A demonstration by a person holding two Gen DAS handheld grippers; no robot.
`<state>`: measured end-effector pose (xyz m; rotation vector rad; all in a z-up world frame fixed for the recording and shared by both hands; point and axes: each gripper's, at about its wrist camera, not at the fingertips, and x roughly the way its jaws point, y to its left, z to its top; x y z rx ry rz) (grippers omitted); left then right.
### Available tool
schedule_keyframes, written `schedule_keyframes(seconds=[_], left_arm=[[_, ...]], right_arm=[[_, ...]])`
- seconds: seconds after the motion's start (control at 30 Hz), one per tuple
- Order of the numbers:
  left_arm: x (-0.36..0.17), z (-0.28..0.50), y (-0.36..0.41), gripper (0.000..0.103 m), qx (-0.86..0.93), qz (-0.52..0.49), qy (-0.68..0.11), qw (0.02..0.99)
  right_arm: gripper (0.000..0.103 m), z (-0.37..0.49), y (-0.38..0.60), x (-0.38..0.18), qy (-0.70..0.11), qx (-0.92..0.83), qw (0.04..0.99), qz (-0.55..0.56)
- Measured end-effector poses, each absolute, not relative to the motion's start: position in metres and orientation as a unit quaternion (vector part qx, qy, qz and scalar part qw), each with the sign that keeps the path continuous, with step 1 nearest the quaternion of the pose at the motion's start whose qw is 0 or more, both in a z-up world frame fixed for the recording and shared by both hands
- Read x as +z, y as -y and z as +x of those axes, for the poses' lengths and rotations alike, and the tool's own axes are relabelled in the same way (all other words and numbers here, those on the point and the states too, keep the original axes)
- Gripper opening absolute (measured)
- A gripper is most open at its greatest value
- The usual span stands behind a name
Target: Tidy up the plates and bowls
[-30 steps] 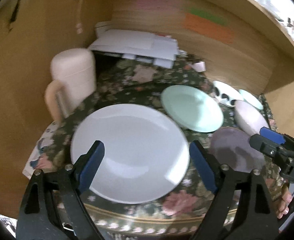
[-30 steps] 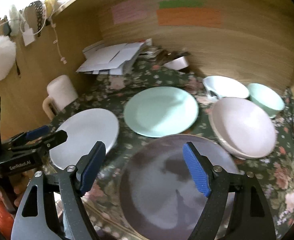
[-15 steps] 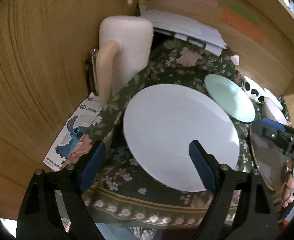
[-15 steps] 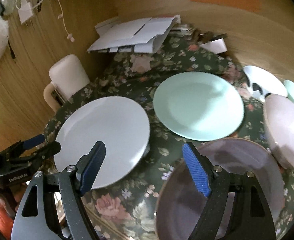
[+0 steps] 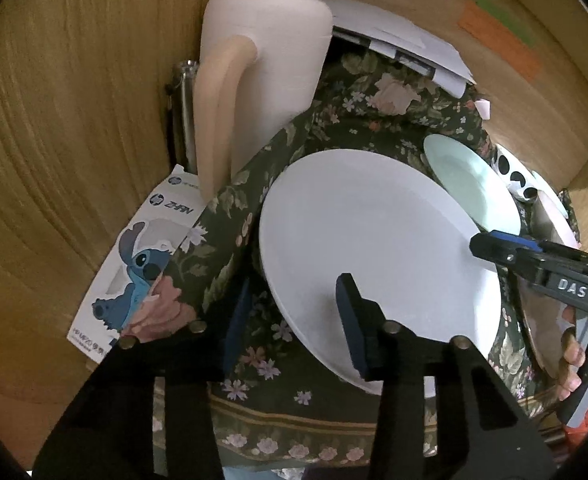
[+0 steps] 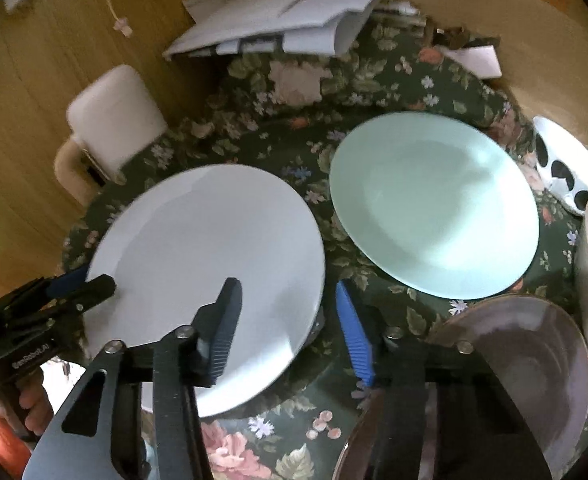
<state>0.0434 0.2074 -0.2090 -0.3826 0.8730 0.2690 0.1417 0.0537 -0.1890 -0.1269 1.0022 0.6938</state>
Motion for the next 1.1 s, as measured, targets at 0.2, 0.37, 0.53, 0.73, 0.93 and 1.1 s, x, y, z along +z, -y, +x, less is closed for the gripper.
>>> schedule_keyframes(seconds=[0.2,0.37,0.53,0.73,0.93,1.1], left_arm=[[-0.213,0.052,-0.208,0.036,0.120,-0.182,-0.425,0.879],[-0.215,0.057,-0.210,0.036,0.111,-0.192,-0.426,0.877],[-0.214,0.057,-0.208,0.036,0.112,-0.187,-0.429,0.876],[-0.211,0.054,-0.202,0.036,0.109,-0.174,-0.426,0.881],[-0.207,0.051,-0.196,0.036,0.106,-0.166,-0.422,0.885],[-0.201,0.049,-0.191,0.036,0.103,-0.161,-0.418,0.888]], right_arm=[[0.034,0.153,-0.055,-0.202,-0.497,0.323,0.804,-0.046],[0.031,0.160,-0.058,-0.210,-0.508,0.329,0.796,-0.029],[0.031,0.160,-0.064,-0.211,-0.507,0.330,0.795,-0.035],[0.031,0.162,-0.066,-0.213,-0.503,0.332,0.797,-0.033],[0.031,0.156,-0.055,-0.209,-0.503,0.337,0.796,-0.027],[0.031,0.151,-0.047,-0.205,-0.497,0.339,0.799,-0.020]])
